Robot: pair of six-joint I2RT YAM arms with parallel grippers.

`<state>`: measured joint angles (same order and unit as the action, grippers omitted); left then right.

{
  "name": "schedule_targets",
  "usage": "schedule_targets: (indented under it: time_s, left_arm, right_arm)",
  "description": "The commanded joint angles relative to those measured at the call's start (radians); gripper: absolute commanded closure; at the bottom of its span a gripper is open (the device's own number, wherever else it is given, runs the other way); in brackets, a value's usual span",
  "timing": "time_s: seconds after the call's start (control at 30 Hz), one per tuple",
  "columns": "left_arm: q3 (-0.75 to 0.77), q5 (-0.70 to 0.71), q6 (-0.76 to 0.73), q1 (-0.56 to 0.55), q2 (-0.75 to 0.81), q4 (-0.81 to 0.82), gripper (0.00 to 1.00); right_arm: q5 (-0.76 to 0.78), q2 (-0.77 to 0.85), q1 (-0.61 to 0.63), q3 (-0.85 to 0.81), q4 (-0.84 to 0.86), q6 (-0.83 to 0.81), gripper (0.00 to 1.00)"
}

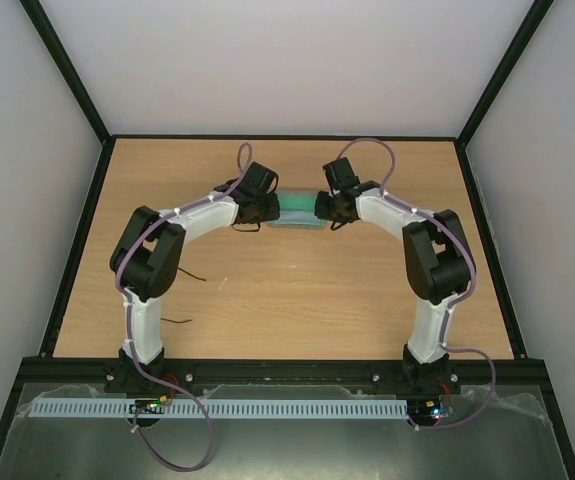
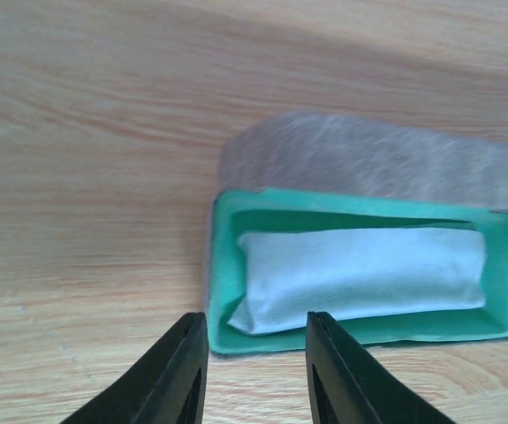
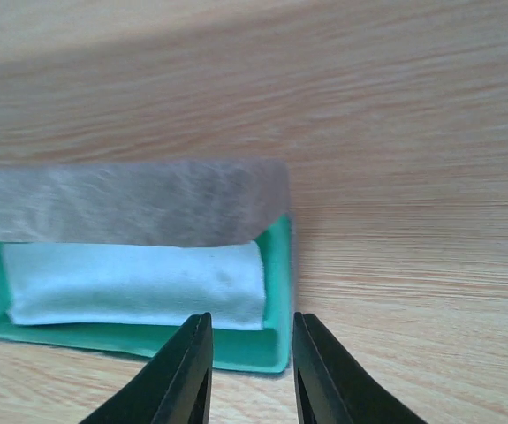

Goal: Organize the sunglasses
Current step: Place the glasses cleaning cloth in the sunglasses case, then move the sunglasses case at the center of the board.

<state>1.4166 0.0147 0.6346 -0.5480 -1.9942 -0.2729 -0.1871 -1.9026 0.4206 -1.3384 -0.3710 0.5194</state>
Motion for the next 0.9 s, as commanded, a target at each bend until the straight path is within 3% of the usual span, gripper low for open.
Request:
schedule_targets:
  time_s: [0.0,0.47,0.87]
  left_arm:
    - [-0.026,0.043,-0.021,0.010,-0.032,-0.023,0.65]
    - [-0.075,0.041,-0.031,0.009,-0.084,0.022,0.63]
    - [-0.220,0.026,-0.002,-0.005,0.001,0.077,0.65]
  right_arm:
    - [0.068,-0.044,0.001,0.021,-0.027,-0.034,0.73]
    - [0.063,-0.082,0.017,0.081,0.020,-0.025,0.73]
    - [0.084,-0.003,0.048,0.195,0.048,0.005,0.76]
